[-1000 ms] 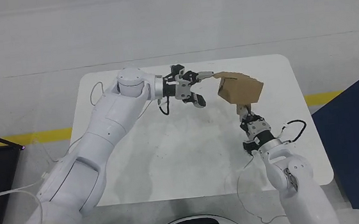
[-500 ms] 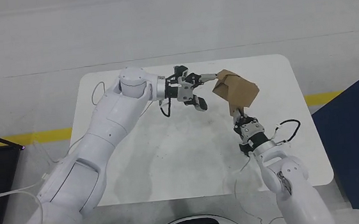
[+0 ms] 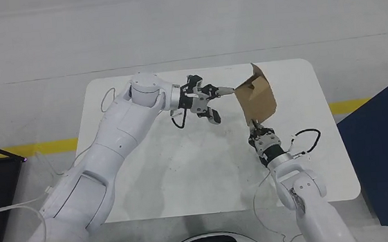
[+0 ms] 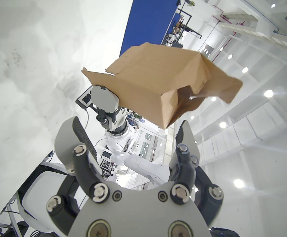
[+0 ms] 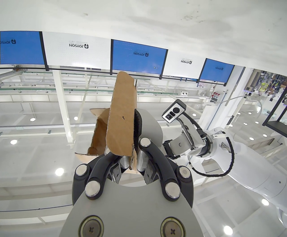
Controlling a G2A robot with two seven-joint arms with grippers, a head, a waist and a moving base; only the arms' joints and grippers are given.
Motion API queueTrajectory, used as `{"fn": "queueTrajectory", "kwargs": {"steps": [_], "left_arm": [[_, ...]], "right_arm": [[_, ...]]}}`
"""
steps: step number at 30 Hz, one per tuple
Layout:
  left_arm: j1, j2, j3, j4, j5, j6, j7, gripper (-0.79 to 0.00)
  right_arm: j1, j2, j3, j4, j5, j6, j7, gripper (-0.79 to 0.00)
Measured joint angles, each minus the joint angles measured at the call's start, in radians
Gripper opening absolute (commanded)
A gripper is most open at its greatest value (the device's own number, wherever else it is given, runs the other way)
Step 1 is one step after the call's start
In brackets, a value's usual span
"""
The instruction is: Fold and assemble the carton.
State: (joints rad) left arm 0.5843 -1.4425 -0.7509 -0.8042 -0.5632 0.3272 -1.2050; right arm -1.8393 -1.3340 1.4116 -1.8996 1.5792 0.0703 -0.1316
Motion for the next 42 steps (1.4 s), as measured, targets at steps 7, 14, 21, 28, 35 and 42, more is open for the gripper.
{"fn": "queueTrajectory", "kwargs": {"steps": [7,14,21,28,35,42], "left_arm": [[-0.008,0.003,-0.035,0.007,-0.034,-0.011,0.007,0.000],[-0.064,0.008,-0.087,0.033,-0.075,0.023,0.022,0.000],[-0.164,-0.025,-0.007,0.074,-0.041,0.197,-0.056,0.000],[-0.259,-0.077,0.123,0.156,-0.108,0.239,-0.049,0.000],[-0.336,-0.111,0.262,0.256,-0.210,0.266,-0.022,0.000],[-0.377,-0.134,0.397,0.302,-0.285,0.254,-0.034,0.000]], "right_arm": [[0.002,0.000,0.009,0.006,0.009,0.012,0.003,-0.785],[-0.002,0.001,0.003,0.006,-0.005,0.035,0.010,-0.785],[-0.005,0.000,-0.039,0.010,-0.078,0.036,0.025,-0.785],[-0.018,-0.002,-0.060,0.010,-0.142,0.000,0.035,-0.785],[-0.029,-0.003,-0.070,0.009,-0.166,-0.013,0.046,-0.785],[-0.026,-0.004,-0.086,0.008,-0.201,-0.018,0.045,-0.785]]}}
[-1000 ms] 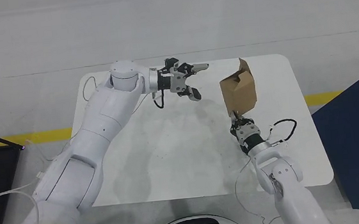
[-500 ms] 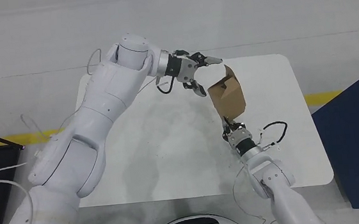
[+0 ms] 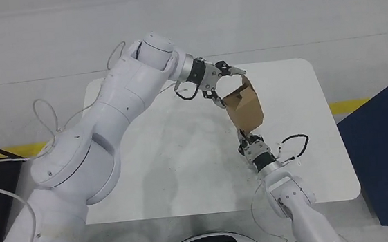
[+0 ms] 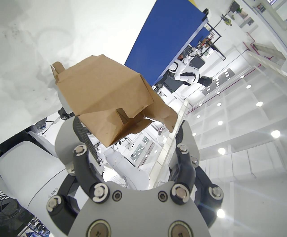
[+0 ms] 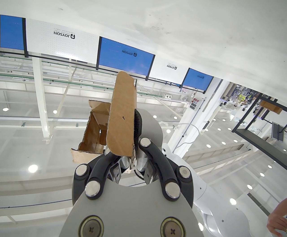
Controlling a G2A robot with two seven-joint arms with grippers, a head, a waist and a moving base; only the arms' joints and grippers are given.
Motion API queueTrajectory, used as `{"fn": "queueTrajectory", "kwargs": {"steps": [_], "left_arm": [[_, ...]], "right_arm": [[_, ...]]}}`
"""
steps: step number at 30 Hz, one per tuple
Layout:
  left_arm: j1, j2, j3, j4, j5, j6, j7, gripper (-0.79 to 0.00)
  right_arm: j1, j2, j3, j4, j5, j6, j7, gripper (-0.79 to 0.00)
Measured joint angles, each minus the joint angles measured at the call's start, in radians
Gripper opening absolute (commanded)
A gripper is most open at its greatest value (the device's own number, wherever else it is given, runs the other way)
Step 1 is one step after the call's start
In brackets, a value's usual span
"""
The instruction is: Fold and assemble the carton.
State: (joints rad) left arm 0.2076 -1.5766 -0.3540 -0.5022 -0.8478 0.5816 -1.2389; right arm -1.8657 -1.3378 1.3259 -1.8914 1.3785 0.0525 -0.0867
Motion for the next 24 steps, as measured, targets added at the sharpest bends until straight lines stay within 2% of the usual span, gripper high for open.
{"fn": "queueTrajectory", "kwargs": {"steps": [13,24], "left_arm": [[-0.068,-0.015,0.183,0.052,-0.131,-0.029,-0.029,0.000],[-0.055,-0.015,0.184,0.044,-0.087,-0.053,-0.053,0.000]], "right_arm": [[0.020,-0.003,-0.021,0.008,-0.037,-0.005,-0.011,-0.785],[0.030,-0.006,-0.023,0.016,-0.039,-0.012,-0.021,-0.785]]}}
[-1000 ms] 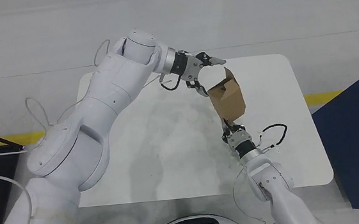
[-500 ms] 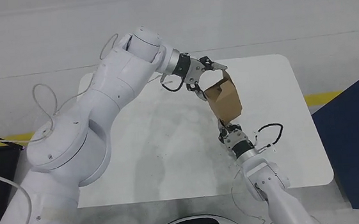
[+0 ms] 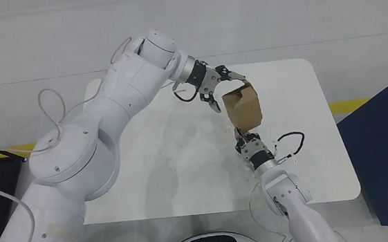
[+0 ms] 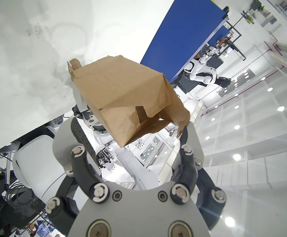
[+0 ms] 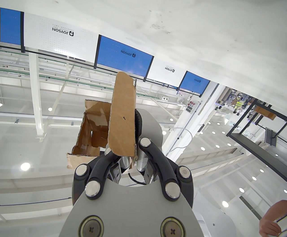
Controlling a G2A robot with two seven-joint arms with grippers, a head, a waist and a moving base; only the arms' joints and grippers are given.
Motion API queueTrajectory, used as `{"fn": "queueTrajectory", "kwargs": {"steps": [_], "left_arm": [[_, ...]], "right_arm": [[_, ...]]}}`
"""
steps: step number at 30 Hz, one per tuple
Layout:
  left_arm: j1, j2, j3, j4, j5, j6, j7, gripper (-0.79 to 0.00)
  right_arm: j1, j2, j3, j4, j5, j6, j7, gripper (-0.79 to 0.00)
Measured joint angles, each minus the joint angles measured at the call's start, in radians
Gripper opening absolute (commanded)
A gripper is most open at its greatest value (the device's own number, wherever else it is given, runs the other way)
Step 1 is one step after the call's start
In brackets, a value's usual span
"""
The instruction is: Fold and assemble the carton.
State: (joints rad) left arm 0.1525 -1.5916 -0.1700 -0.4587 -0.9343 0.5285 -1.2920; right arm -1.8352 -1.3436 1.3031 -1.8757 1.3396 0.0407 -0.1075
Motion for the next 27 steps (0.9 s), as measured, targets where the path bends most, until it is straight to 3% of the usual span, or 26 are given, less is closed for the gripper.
{"fn": "queueTrajectory", "kwargs": {"steps": [12,20,27], "left_arm": [[-0.022,0.014,0.000,0.008,0.009,-0.028,-0.028,0.000],[-0.095,0.048,-0.020,0.049,-0.184,-0.046,-0.046,0.000],[-0.063,0.053,-0.037,0.010,-0.307,0.012,0.012,0.000]], "right_arm": [[0.004,-0.002,-0.001,0.006,0.003,-0.003,-0.002,-0.785],[-0.007,-0.003,0.002,0.010,0.001,-0.008,0.005,-0.785],[-0.008,-0.005,-0.008,0.010,-0.002,-0.010,0.008,-0.785]]}}
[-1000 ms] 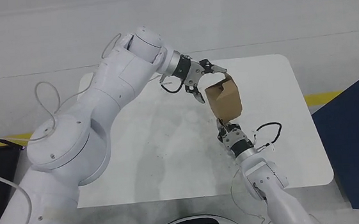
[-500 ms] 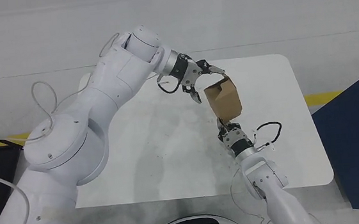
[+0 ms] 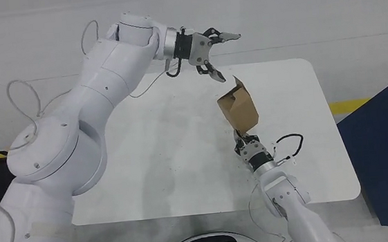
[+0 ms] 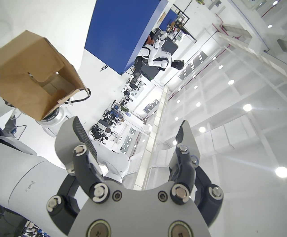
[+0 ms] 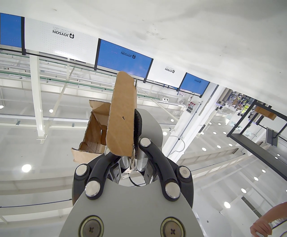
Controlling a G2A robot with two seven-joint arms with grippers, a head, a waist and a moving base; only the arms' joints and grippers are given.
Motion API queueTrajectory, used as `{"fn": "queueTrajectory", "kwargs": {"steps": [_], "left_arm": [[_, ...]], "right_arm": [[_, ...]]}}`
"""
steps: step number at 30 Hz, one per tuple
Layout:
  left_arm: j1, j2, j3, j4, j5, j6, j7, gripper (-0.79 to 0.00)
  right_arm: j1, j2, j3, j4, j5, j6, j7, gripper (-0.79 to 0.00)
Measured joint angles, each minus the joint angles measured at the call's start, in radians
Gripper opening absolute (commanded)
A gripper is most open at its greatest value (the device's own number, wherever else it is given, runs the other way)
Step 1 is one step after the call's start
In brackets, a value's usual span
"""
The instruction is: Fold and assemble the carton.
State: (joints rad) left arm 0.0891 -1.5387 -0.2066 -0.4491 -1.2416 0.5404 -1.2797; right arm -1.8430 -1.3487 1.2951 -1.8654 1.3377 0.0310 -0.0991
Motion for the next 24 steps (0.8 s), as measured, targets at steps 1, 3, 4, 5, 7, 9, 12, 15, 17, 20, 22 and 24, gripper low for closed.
{"fn": "queueTrajectory", "kwargs": {"steps": [1,3,4,5,7,9,12,15,17,20,22,24], "left_arm": [[0.011,-0.003,0.004,-0.011,0.003,0.007,0.007,0.000],[0.026,-0.008,0.010,-0.024,0.010,0.015,0.015,0.000],[0.032,-0.012,0.013,-0.027,0.018,0.019,0.019,0.000],[0.035,-0.014,0.014,-0.026,0.024,0.022,0.022,0.000],[0.040,-0.022,0.011,-0.017,0.033,0.025,0.025,0.000],[0.043,-0.028,0.006,-0.008,0.041,0.027,0.027,0.000],[0.047,-0.038,-0.005,0.010,0.049,0.028,0.028,0.000],[0.051,-0.048,-0.018,0.023,0.048,0.028,0.028,0.000],[0.053,-0.054,-0.030,0.029,0.038,0.029,0.029,0.000],[0.051,-0.063,-0.040,0.036,0.043,0.032,0.034,0.000],[0.054,-0.071,-0.044,0.041,0.057,0.024,0.047,0.000],[0.061,-0.078,-0.049,0.044,0.065,0.015,0.058,0.000]], "right_arm": [[-0.001,0.000,-0.001,-0.001,-0.003,-0.002,0.000,-0.785],[-0.004,0.000,-0.001,-0.004,-0.010,-0.008,0.001,-0.785],[-0.007,0.000,-0.002,-0.007,-0.014,-0.011,0.001,-0.785],[-0.010,0.000,-0.002,-0.009,-0.015,-0.013,0.001,-0.785],[-0.016,-0.001,0.000,-0.012,-0.017,-0.017,0.004,-0.785],[-0.020,0.000,0.003,-0.015,-0.024,-0.024,0.005,-0.785],[-0.028,0.000,0.003,-0.019,-0.032,-0.030,0.008,-0.785],[-0.032,-0.001,0.004,-0.020,-0.032,-0.030,0.012,-0.785],[-0.034,-0.001,0.005,-0.019,-0.032,-0.029,0.015,-0.785],[-0.036,-0.001,0.005,-0.018,-0.032,-0.025,0.019,-0.785],[-0.036,-0.001,0.006,-0.017,-0.032,-0.023,0.023,-0.785],[-0.036,-0.001,0.006,-0.017,-0.033,-0.022,0.026,-0.785]]}}
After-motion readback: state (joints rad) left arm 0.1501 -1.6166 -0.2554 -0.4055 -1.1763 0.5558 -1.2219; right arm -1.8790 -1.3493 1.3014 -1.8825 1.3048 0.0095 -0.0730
